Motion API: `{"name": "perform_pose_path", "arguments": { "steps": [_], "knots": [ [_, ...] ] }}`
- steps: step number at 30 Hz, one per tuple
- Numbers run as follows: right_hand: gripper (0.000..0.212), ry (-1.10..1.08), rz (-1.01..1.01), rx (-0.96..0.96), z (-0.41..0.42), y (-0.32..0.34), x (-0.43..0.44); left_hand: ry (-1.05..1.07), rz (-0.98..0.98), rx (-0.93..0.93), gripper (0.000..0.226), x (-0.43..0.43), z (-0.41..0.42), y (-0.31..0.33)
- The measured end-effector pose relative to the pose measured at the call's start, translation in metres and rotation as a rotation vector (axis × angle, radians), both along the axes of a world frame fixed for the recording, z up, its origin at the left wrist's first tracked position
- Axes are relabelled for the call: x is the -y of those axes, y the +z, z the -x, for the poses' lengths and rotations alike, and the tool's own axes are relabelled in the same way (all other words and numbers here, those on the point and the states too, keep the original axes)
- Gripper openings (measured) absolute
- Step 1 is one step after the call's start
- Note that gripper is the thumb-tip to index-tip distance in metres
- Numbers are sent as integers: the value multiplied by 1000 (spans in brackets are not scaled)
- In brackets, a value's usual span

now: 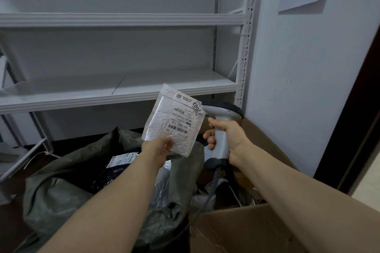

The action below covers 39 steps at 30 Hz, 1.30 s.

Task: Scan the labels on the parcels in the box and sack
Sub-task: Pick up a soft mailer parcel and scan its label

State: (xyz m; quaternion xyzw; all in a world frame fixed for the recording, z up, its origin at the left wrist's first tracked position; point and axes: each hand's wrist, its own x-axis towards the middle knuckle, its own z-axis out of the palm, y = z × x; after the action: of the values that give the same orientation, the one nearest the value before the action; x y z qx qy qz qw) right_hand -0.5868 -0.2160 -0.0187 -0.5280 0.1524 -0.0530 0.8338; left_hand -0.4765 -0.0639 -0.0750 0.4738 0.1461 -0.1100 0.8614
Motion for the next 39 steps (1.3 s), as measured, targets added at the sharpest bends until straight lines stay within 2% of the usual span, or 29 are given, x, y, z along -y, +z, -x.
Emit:
{"name": "perform_pose_path", "arguments": {
  "steps": [5,24,29,33,37,39],
  "knots": [
    [17,-62,-149,0,1,0,7,12,5,-8,50,-5,-2,-3],
    [19,-25,-321,-64,-2,4,-9,20,35,-8,44,-8,7,7],
    [21,-27,-354,-75,-3,3,-14,26,97,-61,44,-10,10,10],
    [22,3,-335,-61,-10,-3,-18,153,42,-100,47,-17,7,5],
    [21,14,-328,-88,-18,-15,-20,353,-28,-243,47,-51,-8,-7],
    [22,17,-338,-96,-23,-21,-19,274,-162,-265,45,-64,-6,-15]
  ]
}}
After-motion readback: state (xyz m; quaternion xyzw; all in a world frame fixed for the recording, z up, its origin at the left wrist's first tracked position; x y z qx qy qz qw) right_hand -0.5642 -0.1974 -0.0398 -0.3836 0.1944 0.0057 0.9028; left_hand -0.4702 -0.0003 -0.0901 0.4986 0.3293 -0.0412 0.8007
